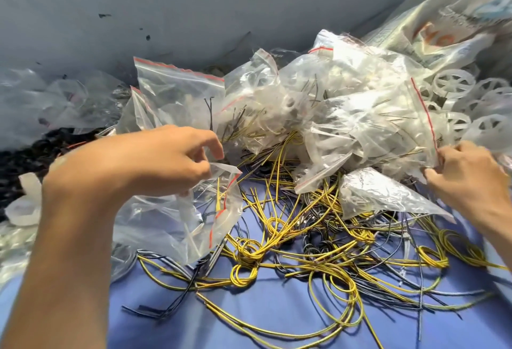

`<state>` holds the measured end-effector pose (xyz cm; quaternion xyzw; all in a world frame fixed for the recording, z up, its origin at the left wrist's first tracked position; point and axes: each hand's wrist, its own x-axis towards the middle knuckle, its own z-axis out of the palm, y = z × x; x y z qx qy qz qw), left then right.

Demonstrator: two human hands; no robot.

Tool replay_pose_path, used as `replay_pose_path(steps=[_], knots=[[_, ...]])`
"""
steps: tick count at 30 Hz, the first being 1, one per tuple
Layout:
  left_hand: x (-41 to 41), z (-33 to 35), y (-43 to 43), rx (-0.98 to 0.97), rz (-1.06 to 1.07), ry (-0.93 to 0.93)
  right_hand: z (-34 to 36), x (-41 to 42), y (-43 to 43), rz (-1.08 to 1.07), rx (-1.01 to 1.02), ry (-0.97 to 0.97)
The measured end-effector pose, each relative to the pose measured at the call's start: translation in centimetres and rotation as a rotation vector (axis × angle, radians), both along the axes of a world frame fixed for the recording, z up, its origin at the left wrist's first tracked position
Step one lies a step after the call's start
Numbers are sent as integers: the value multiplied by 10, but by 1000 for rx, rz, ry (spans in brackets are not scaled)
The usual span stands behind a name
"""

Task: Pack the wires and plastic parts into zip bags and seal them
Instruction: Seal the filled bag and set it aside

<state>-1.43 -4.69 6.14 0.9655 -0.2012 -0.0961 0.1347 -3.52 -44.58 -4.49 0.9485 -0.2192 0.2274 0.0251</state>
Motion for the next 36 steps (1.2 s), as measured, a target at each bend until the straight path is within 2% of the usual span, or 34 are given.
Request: replay_pose_path(steps=[4,7,8,9,11,12,15,17,19,22,24,26,30,32,34,36], knots=[[-1,-1,-8,-14,-27,-61,17,-15,27,193,-17,-301],[-5,-2,-20,-92,-57,-116,33,-21,64,407,126,-477],[-7,-2,-24,-116,-74,-127,38,-23,78,512,293,-484],[-8,-3,-28,-145,-94,-134,44,-26,93,629,579,-461],[-8,-4,-34,-183,-128,-153,56,-31,126,851,1279,-323],[-9,-5,-35,-183,-141,-180,62,-33,140,950,1519,-231],[-10,-7,-39,-206,-171,-260,75,-35,172,1317,1826,73],[-10,-7,-38,-286,-217,-272,81,-33,186,1397,1911,194],[-8,-6,-34,-369,-220,-242,78,-28,191,1362,1837,196],[-3,-4,-24,-366,-183,-232,68,-24,193,1152,1780,216],[0,-3,-20,-347,-162,-251,60,-25,195,1048,1654,246],[0,-1,-21,-347,-165,-262,55,-27,199,1000,1458,296],[-5,1,-30,-350,-227,-234,44,-27,199,975,855,467],[-7,0,-32,-337,-257,-214,39,-25,194,1025,627,539],[-9,-1,-34,-323,-269,-194,41,-24,191,1097,479,568],[-9,-1,-34,-315,-273,-199,41,-21,189,1125,419,527]])
